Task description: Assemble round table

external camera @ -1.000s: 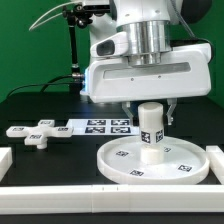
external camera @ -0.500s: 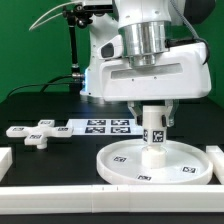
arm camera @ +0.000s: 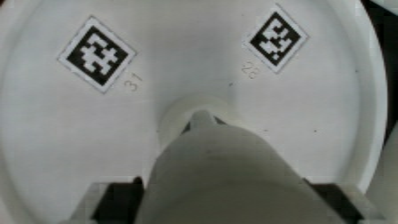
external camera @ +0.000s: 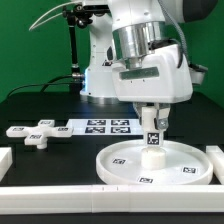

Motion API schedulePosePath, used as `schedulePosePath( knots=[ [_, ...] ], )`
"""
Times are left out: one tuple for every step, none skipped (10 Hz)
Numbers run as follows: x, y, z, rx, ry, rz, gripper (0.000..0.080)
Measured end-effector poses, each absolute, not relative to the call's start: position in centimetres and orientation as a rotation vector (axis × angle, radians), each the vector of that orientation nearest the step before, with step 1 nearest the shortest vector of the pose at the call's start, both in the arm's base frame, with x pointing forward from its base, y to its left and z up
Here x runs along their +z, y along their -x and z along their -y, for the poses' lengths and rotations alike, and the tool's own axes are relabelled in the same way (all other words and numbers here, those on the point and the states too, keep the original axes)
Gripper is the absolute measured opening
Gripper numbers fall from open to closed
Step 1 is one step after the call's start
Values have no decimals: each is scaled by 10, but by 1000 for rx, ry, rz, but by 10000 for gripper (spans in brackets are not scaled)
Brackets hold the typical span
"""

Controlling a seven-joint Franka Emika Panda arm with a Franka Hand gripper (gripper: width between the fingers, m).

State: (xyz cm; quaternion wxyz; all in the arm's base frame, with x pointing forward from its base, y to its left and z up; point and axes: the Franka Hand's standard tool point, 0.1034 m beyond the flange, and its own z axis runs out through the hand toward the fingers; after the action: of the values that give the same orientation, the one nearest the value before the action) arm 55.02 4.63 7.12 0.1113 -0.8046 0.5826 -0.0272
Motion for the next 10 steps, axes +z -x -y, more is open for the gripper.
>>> schedulePosePath(
  knots=[
    [71,-550,-46,-66,2270,-1812,415],
    [71,-550,-46,-45,2173,-1911,415],
    [71,-550,-45,-30,2102,-1973,415],
    [71,-551,-44,-10,2007,-2054,415],
    [70,-551,-43,3,1938,-2111,415],
    [70,-552,-42,10,1892,-2146,415],
    [70,-552,-42,27,1835,-2192,415],
    [70,-552,-42,37,1788,-2231,415],
    [70,-552,-42,37,1787,-2232,420],
    [70,-552,-42,33,1807,-2216,420]
  ],
)
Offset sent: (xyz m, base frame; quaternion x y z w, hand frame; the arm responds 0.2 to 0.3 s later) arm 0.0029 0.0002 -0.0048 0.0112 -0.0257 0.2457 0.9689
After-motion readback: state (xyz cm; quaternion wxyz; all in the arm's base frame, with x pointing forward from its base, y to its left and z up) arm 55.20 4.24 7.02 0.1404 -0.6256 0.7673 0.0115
